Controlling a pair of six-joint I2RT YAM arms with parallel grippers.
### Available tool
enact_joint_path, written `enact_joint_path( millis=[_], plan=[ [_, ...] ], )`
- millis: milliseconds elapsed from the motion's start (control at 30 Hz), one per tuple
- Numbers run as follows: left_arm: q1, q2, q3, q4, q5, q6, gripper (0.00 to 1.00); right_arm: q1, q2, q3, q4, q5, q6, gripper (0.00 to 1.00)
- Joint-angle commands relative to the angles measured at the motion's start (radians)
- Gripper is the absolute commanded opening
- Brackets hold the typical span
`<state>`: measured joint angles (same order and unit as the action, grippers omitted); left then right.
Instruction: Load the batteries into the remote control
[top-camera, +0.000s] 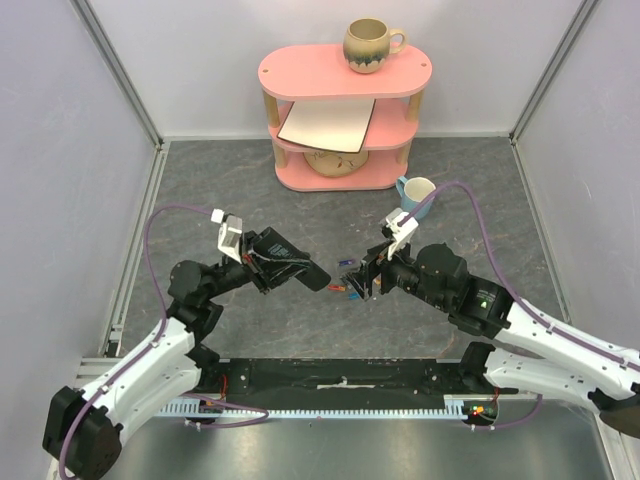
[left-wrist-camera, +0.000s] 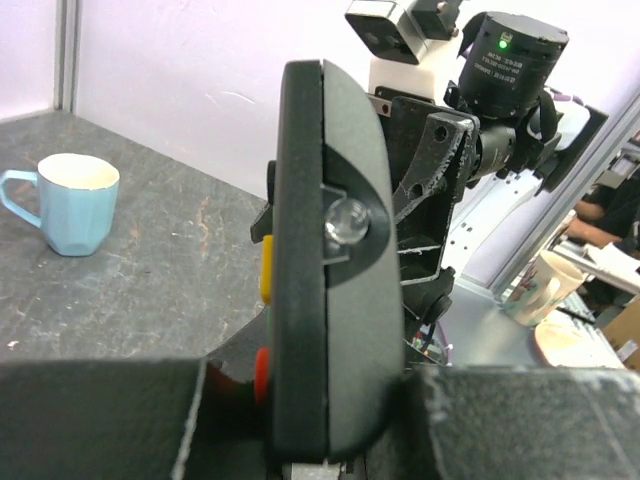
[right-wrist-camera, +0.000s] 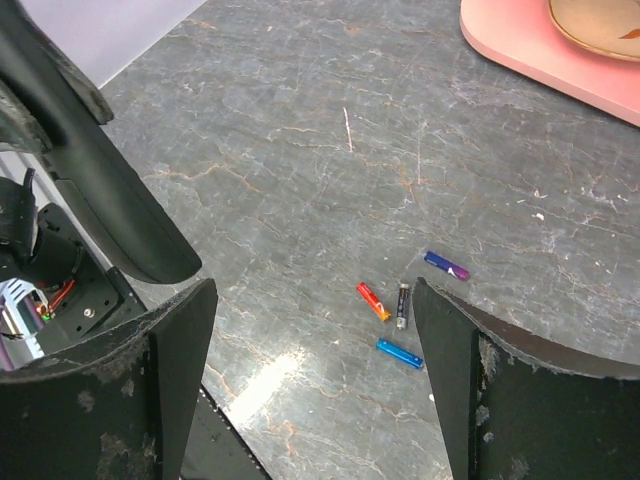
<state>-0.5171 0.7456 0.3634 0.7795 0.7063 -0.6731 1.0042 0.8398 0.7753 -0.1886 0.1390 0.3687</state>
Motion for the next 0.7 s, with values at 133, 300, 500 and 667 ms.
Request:
enact_joint_path(
  millis=[133,300,500,667],
  plan=[
    [0.003,-0.023,0.014,-0.017,0.035,0.148,0.02,0.005,0.034,0.001,0.043,0.040,-0.036,0.87],
    [0.003,-0.009,0.017,-0.022,0.021,0.139,0.02,0.004,0.070,0.015,0.061,0.028,-0.045,0.87],
    [0.003,0.023,0.066,-0.156,-0.100,0.055,0.02,0.004,0.123,0.056,0.083,0.011,-0.025,0.89],
    [0.003,0.127,0.183,-0.357,-0.205,-0.002,0.02,0.005,0.172,0.111,0.089,0.013,-0.016,0.91]
  ],
)
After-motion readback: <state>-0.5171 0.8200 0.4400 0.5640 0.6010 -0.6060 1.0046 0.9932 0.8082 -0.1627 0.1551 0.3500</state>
